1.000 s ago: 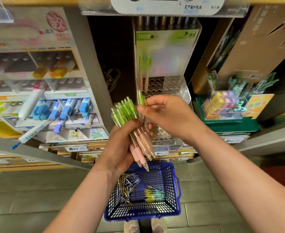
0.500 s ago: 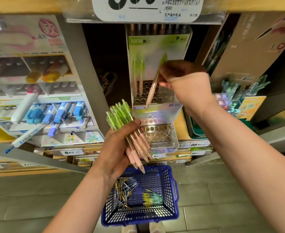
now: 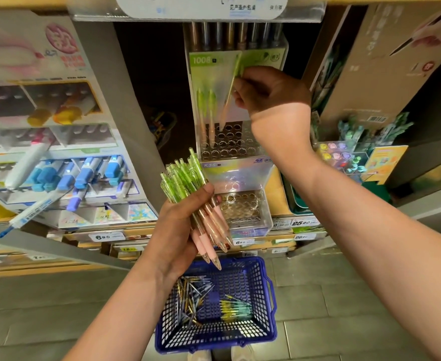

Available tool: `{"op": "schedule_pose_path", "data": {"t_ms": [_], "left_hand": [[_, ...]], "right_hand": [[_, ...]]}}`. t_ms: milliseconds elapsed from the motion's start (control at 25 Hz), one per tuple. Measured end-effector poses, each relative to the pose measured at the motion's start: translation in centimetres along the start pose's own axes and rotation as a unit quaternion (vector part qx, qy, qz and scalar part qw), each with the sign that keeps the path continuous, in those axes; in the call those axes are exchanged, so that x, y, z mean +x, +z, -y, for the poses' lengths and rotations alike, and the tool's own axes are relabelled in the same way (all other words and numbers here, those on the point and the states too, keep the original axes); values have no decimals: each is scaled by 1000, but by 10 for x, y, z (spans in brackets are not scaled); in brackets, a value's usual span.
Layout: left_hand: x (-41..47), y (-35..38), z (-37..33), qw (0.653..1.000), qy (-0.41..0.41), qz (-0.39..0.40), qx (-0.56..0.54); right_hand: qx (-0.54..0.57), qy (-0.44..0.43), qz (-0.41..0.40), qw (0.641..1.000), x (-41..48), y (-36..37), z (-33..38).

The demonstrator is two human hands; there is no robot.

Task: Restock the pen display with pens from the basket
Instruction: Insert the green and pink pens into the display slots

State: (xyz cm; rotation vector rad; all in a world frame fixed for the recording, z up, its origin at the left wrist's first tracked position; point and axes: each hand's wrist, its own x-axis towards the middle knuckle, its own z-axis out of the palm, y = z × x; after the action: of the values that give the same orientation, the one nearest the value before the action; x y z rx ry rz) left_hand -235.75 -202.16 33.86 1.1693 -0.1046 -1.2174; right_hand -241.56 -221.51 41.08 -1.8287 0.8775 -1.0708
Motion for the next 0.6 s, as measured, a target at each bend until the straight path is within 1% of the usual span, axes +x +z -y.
{"op": "schedule_pose_path", "data": {"t_ms": [80, 240, 360, 480, 600], "left_hand": [[-1, 1, -1, 1000, 1, -7, -5], [-3, 2, -4, 1000, 4, -6, -9], [-3, 2, -5, 1000, 6, -5, -8], [-2, 0, -5, 1000, 9, -2, -12], [-2, -2, -6, 1000, 8, 1, -13]], "right_hand": [[-42, -16, 17, 999, 3, 3, -1], [-112, -15, 60, 992, 0, 6, -3], [-164, -32, 78, 983, -2, 6, -5], [-222, -23, 106, 969, -2, 8, -9], [-238, -17, 116, 964, -5, 9, -10]]}}
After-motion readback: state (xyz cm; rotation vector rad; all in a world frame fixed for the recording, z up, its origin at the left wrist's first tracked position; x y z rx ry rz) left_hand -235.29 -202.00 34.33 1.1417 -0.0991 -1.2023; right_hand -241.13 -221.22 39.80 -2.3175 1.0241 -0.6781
